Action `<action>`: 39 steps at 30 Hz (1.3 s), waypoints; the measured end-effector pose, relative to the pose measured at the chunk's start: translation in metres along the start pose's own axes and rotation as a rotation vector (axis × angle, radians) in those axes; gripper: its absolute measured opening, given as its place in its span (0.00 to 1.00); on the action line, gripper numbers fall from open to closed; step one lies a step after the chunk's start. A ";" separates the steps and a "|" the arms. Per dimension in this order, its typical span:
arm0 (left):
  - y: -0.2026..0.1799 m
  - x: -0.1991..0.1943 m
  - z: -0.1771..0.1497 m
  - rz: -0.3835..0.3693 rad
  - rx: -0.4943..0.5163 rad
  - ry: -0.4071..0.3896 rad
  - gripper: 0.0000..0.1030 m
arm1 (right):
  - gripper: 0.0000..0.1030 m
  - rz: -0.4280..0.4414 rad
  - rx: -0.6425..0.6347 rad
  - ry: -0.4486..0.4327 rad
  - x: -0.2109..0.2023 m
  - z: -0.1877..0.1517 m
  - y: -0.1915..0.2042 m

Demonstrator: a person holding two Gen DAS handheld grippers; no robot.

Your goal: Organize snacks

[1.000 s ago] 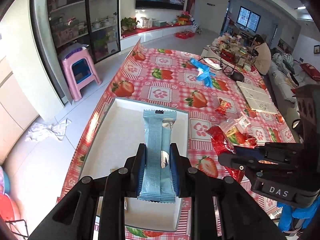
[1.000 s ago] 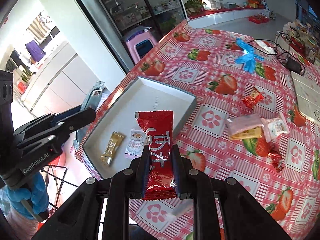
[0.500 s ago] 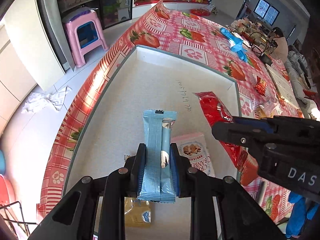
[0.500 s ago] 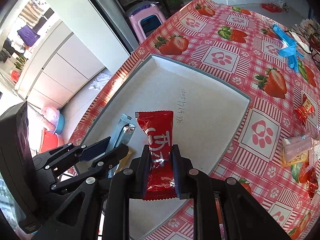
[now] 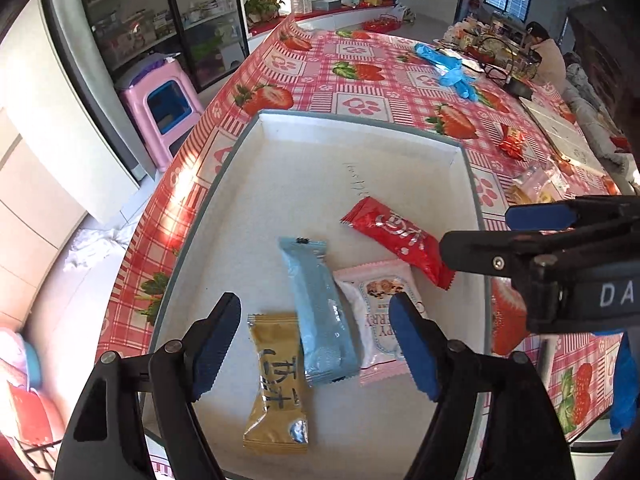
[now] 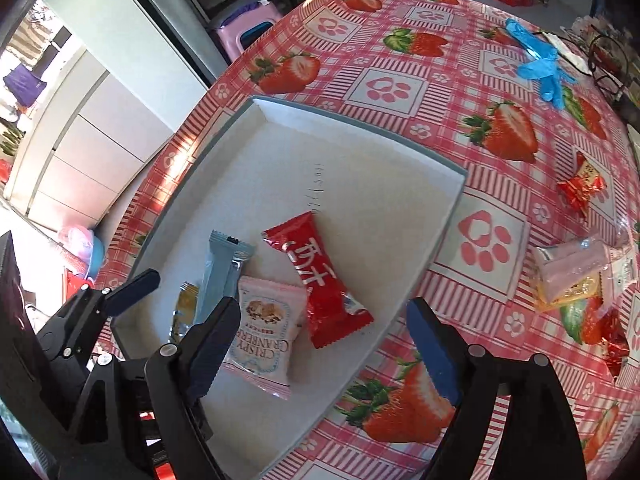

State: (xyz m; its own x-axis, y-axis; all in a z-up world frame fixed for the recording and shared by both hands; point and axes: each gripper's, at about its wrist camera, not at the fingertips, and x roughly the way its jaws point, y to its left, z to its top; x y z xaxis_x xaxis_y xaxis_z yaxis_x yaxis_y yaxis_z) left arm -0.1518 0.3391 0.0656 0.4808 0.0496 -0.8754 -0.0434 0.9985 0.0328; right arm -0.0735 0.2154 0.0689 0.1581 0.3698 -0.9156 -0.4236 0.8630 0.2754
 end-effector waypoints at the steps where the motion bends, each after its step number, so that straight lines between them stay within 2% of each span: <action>1: -0.006 -0.005 0.000 -0.004 0.017 -0.011 0.77 | 0.84 -0.008 0.006 -0.007 -0.005 -0.003 -0.008; 7: -0.064 -0.025 0.000 -0.063 0.172 -0.051 0.79 | 0.84 -0.105 0.103 -0.062 -0.038 -0.025 -0.082; 13: -0.142 -0.021 -0.025 -0.121 0.336 0.001 0.80 | 0.84 -0.187 0.260 -0.074 -0.063 -0.066 -0.165; 15: -0.165 -0.011 -0.038 -0.092 0.371 0.028 0.80 | 0.84 -0.209 0.288 -0.066 -0.064 -0.079 -0.184; 17: -0.182 0.000 -0.053 -0.020 0.401 0.042 0.80 | 0.84 -0.236 0.297 -0.059 -0.065 -0.092 -0.199; 19: -0.195 0.009 -0.066 0.017 0.426 0.054 0.80 | 0.84 -0.266 0.291 -0.058 -0.064 -0.098 -0.209; 20: -0.198 0.005 -0.069 0.031 0.418 0.012 0.80 | 0.83 -0.278 0.285 -0.059 -0.064 -0.100 -0.213; 22: -0.205 0.006 -0.071 0.046 0.418 0.004 0.80 | 0.84 -0.291 0.268 -0.071 -0.063 -0.099 -0.220; 26: -0.201 0.009 -0.068 0.016 0.288 0.015 0.78 | 0.83 -0.290 0.212 -0.086 -0.053 -0.084 -0.224; 27: -0.197 0.009 -0.068 -0.013 0.244 0.021 0.75 | 0.83 -0.288 0.198 -0.084 -0.049 -0.079 -0.224; 29: -0.190 0.011 -0.067 -0.093 0.157 0.036 0.56 | 0.83 -0.286 0.190 -0.080 -0.040 -0.073 -0.224; 30: -0.189 0.010 -0.066 -0.094 0.133 0.027 0.51 | 0.71 -0.290 0.197 -0.081 -0.037 -0.072 -0.225; 31: -0.190 0.010 -0.064 -0.086 0.134 0.011 0.33 | 0.65 -0.326 0.194 -0.097 -0.039 -0.071 -0.224; 32: -0.194 0.011 -0.061 -0.088 0.142 -0.001 0.21 | 0.44 -0.331 0.192 -0.109 -0.041 -0.071 -0.225; 33: -0.197 0.014 -0.057 -0.083 0.146 -0.012 0.19 | 0.25 -0.315 0.200 -0.116 -0.043 -0.072 -0.227; 35: -0.205 0.021 -0.045 -0.075 0.159 -0.020 0.18 | 0.26 -0.286 0.237 -0.125 -0.049 -0.079 -0.236; 39: -0.220 0.038 -0.011 -0.104 0.168 -0.004 0.18 | 0.26 -0.316 0.317 -0.127 -0.071 -0.114 -0.258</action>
State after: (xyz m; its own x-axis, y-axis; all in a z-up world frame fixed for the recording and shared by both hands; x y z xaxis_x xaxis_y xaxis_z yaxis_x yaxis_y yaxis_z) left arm -0.1341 0.1211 0.0200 0.4786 -0.0544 -0.8763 0.1538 0.9878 0.0226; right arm -0.0775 -0.0724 0.0290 0.3522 0.0938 -0.9312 -0.0470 0.9955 0.0825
